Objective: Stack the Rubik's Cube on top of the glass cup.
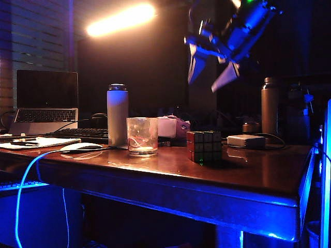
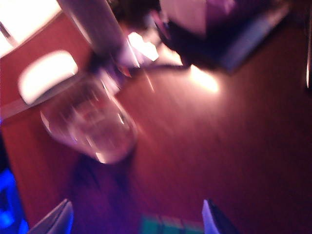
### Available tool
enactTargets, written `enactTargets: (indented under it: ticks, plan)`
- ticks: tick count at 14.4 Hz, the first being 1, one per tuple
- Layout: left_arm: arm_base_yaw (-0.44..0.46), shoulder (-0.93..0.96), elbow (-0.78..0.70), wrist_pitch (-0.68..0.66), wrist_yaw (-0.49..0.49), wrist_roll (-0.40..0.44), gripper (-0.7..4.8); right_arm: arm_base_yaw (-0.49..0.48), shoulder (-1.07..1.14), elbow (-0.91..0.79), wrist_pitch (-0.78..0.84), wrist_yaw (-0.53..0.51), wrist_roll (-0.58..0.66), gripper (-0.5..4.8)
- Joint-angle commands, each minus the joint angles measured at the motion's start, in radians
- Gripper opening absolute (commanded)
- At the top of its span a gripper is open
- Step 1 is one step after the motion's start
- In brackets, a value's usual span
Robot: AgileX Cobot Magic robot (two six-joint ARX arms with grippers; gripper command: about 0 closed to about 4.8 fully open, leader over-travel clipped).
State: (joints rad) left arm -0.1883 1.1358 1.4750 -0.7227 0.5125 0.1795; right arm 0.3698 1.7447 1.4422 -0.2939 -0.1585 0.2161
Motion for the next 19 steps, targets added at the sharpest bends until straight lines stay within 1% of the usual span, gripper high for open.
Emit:
enactTargets:
  ticks: [1, 3, 7, 9, 11, 12, 13, 14, 19]
  plan:
    - [-0.001, -0.002, 0.005, 0.005, 0.006, -0.004, -0.04, 0.013, 0.054, 0.001, -0.078, -0.001, -0.022, 4.79]
    - [-0.001, -0.002, 0.005, 0.003, 0.008, -0.004, -0.04, 0.017, 0.127, 0.001, -0.107, -0.034, -0.021, 4.79]
    - [-0.001, -0.002, 0.005, -0.002, 0.008, -0.003, -0.04, 0.025, 0.214, 0.001, -0.129, -0.037, -0.010, 4.79]
    - [-0.001, -0.002, 0.005, -0.003, 0.008, -0.003, -0.04, 0.024, 0.223, 0.001, -0.126, 0.002, -0.006, 4.79]
    - [-0.001, -0.002, 0.005, -0.002, 0.008, -0.003, -0.04, 0.024, 0.223, 0.001, -0.121, 0.018, -0.006, 4.79]
    - [-0.001, -0.002, 0.005, -0.002, 0.008, -0.003, -0.04, 0.024, 0.223, 0.001, -0.126, 0.027, -0.006, 3.08]
    - [-0.001, -0.002, 0.005, -0.003, 0.008, -0.003, -0.04, 0.024, 0.222, 0.001, -0.128, 0.025, -0.007, 0.68]
    - [-0.001, -0.002, 0.005, -0.003, 0.008, -0.003, -0.04, 0.024, 0.222, 0.001, -0.128, 0.026, -0.007, 0.45]
    - [-0.001, -0.002, 0.005, -0.024, 0.008, 0.008, -0.04, 0.024, 0.219, 0.002, -0.097, 0.025, -0.006, 0.44]
